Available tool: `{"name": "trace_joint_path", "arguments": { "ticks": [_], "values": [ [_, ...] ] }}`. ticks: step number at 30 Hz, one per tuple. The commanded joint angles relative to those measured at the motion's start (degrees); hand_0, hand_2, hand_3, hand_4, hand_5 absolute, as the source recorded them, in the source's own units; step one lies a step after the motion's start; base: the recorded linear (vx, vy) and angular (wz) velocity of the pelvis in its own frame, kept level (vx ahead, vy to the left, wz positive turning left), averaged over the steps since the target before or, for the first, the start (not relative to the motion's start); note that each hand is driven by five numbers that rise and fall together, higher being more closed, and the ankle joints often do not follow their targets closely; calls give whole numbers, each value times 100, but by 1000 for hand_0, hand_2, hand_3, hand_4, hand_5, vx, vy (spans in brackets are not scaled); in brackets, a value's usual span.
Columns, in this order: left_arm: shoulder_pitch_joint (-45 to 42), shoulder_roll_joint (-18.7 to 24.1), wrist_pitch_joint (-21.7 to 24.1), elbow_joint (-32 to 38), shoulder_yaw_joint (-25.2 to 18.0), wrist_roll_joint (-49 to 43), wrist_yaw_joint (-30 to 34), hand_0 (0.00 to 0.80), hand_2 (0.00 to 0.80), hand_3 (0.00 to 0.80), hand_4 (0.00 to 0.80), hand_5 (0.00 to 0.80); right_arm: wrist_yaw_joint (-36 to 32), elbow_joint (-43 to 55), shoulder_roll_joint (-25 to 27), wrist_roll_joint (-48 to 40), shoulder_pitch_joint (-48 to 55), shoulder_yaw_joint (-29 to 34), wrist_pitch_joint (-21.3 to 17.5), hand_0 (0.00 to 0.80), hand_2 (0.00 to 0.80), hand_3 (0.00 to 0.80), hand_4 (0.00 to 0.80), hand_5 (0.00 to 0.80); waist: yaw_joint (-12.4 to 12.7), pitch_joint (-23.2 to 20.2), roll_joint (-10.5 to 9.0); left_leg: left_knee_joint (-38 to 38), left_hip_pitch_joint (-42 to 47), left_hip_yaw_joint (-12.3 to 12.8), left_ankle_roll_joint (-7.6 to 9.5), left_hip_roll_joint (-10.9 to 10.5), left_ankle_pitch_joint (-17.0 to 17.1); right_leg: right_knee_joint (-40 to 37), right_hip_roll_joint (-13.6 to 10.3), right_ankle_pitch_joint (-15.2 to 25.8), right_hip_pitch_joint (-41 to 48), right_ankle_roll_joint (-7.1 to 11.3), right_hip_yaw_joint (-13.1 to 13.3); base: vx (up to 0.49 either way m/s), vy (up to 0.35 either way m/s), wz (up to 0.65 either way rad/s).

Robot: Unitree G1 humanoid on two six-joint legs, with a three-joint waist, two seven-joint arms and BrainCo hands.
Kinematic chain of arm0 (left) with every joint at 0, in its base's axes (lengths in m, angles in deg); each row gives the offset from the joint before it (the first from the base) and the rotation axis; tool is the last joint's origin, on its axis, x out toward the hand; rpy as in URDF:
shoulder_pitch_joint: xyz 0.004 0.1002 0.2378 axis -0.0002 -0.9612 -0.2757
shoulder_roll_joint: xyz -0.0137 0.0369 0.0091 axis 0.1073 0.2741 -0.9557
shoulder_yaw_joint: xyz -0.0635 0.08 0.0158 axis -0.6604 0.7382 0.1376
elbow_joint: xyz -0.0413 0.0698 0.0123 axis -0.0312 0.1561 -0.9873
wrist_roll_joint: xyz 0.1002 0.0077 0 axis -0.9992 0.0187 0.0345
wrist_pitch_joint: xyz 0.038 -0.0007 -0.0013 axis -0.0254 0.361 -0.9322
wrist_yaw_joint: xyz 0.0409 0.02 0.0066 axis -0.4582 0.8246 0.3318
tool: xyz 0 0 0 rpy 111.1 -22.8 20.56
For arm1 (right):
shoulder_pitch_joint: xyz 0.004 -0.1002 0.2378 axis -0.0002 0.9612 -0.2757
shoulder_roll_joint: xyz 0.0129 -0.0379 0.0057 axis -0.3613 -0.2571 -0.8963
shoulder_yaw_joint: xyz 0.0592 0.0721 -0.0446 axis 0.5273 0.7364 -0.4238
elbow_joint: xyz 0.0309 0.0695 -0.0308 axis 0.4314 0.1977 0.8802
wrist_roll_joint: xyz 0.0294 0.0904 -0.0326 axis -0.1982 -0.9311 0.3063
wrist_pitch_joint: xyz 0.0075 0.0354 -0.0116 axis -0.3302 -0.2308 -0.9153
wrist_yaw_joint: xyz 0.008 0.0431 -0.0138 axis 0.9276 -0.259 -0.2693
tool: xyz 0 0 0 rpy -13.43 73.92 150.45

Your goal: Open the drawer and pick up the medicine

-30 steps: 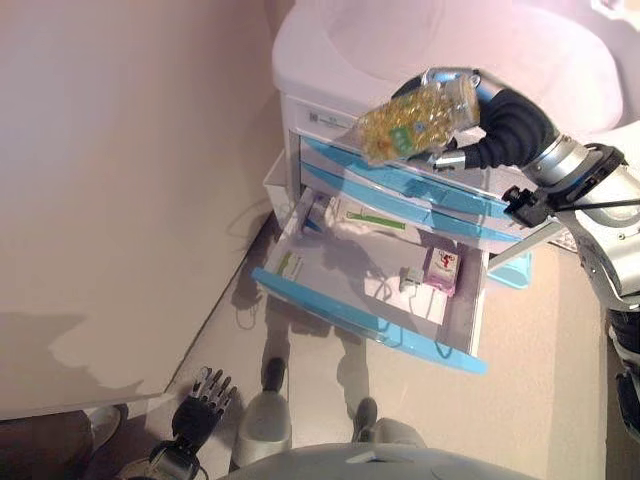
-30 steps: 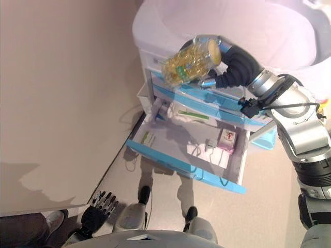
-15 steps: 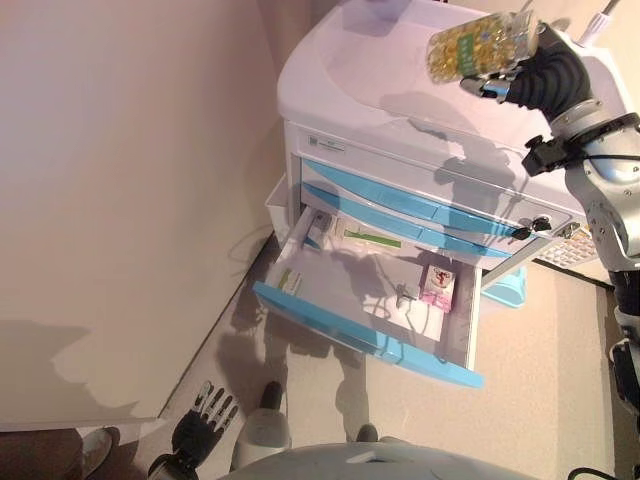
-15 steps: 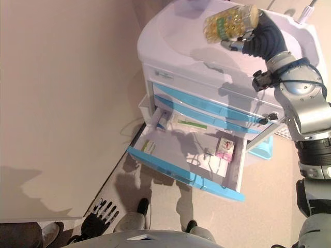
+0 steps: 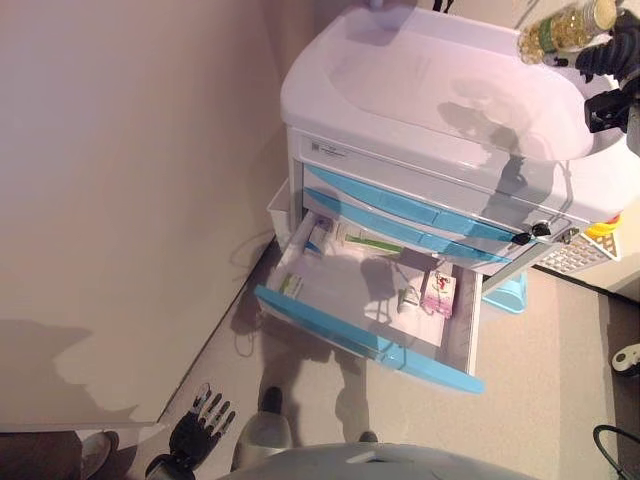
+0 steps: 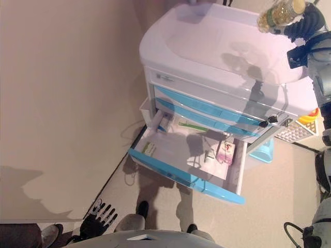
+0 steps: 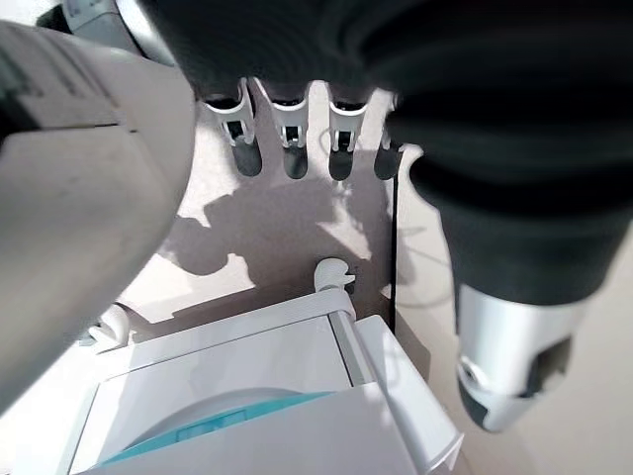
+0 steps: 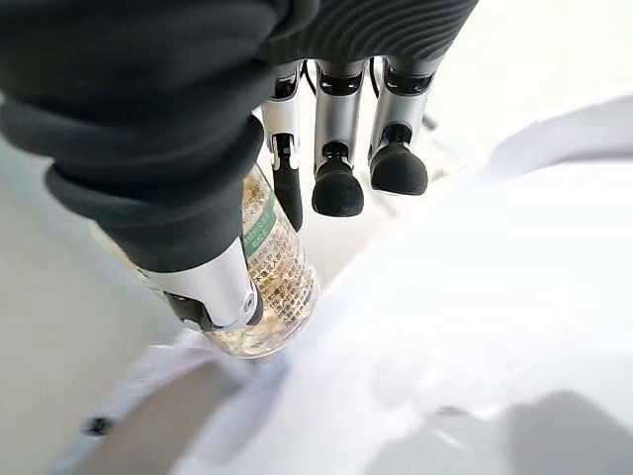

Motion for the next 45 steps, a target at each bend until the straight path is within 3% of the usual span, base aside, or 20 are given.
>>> {"name": "trace_joint_path", "arguments": {
  "ticks": [1, 9, 19, 30, 31, 32, 45],
  "values": [
    [46, 386, -88, 31, 124, 63, -68, 0, 0, 0, 0, 0, -278, -191, 369, 341, -896, -629, -37, 800, 800, 800, 800, 800, 230, -287, -190, 231, -86, -122, -23, -32, -668, 160, -234, 115, -234, 169, -214, -5, -11, 3],
    [97, 479, -149, 73, 227, 98, -120, 0, 0, 0, 0, 0, -740, -1066, 183, 559, -1287, -1321, 46, 800, 800, 800, 800, 800, 339, -235, -209, 233, -128, -196, -27, -34, -648, 173, -236, 107, -244, 149, -268, 0, 0, 0],
    [139, 605, -233, 90, 332, 81, -51, 0, 0, 0, 0, 0, -1308, -1998, -42, 1280, -1160, -1507, -292, 800, 800, 800, 800, 800, 497, -169, -163, 231, -172, -320, -5, -69, -617, 184, -243, 105, -241, 149, -320, -1, 0, 3],
    [137, 660, -293, 131, 359, 40, 26, 0, 0, 0, 0, 0, -1533, -2424, -192, 1784, -986, -1552, -301, 784, 784, 784, 784, 784, 592, -96, -125, 266, -212, -389, 11, -100, -610, 214, -236, 90, -250, 141, -341, 0, 0, 0],
    [135, 665, -296, 140, 370, 36, 29, 0, 0, 0, 0, 0, -1407, -2440, -198, 1790, -981, -1547, -329, 260, 260, 260, 260, 260, 595, -91, -124, 260, -207, -393, 12, -99, -607, 212, -235, 92, -246, 141, -344, 0, 0, 0],
    [140, 668, -291, 135, 378, 37, 31, 0, 0, 0, 0, 0, -1341, -2454, -208, 1775, -973, -1533, -359, 0, 0, 0, 0, 0, 595, -86, -121, 256, -205, -394, 11, -95, -604, 210, -234, 94, -245, 142, -344, 2, -5, 4],
    [49, 639, -239, 66, 375, 48, 145, 0, 0, 0, 0, 0, -845, -2154, -47, 1348, -1127, -1401, -215, 0, 0, 0, 0, 0, 510, -141, -96, 237, -120, -307, 9, -86, -602, 209, -230, 120, -223, 162, -299, 0, 0, 0]
  ]
}}
